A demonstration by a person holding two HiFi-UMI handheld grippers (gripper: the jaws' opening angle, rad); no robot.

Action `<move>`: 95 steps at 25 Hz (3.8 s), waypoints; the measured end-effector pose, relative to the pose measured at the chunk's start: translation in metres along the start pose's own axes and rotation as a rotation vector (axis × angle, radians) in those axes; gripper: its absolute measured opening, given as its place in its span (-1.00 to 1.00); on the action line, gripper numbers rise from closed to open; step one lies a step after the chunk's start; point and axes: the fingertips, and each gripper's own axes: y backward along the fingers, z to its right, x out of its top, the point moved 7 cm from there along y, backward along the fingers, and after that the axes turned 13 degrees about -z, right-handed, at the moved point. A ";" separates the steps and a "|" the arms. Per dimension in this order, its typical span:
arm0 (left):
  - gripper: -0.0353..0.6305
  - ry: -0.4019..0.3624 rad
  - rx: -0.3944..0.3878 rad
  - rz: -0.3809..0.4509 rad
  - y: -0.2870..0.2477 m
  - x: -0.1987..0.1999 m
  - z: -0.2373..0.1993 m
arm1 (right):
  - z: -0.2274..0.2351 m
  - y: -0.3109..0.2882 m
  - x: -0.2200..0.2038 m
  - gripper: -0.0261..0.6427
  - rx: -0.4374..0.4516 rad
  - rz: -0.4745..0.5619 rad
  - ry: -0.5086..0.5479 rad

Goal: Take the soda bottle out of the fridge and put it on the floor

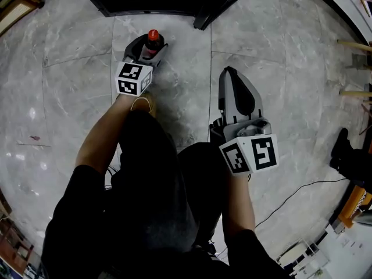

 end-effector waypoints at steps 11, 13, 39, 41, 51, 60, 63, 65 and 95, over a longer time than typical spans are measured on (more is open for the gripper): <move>0.00 -0.019 0.006 -0.021 -0.006 -0.020 0.008 | 0.005 0.005 -0.002 -0.86 -0.028 0.026 -0.026; 0.01 -0.019 0.006 -0.021 -0.007 -0.020 0.008 | 0.006 0.005 -0.004 -0.86 -0.028 0.023 -0.032; 0.01 -0.066 0.023 -0.041 0.006 -0.032 0.020 | -0.011 -0.006 -0.018 -0.86 -0.039 0.000 0.056; 0.01 -0.068 0.022 -0.041 0.010 -0.033 0.021 | -0.011 -0.007 -0.020 -0.86 -0.038 -0.005 0.053; 0.01 -0.060 0.004 -0.051 0.058 -0.003 0.017 | -0.007 -0.030 -0.010 -0.86 -0.060 0.009 0.020; 0.01 -0.040 -0.030 -0.066 0.114 0.107 0.012 | -0.001 -0.025 0.083 -0.86 -0.095 -0.030 -0.051; 0.01 -0.026 -0.039 -0.076 0.155 0.175 0.023 | -0.024 -0.002 0.141 -0.86 -0.085 -0.061 -0.074; 0.01 -0.023 -0.047 -0.077 0.187 0.221 0.034 | -0.042 0.017 0.183 -0.86 -0.074 -0.084 -0.073; -0.87 -0.040 -0.121 0.061 0.460 0.648 0.074 | -0.128 0.146 0.552 -0.86 -0.047 -0.091 -0.155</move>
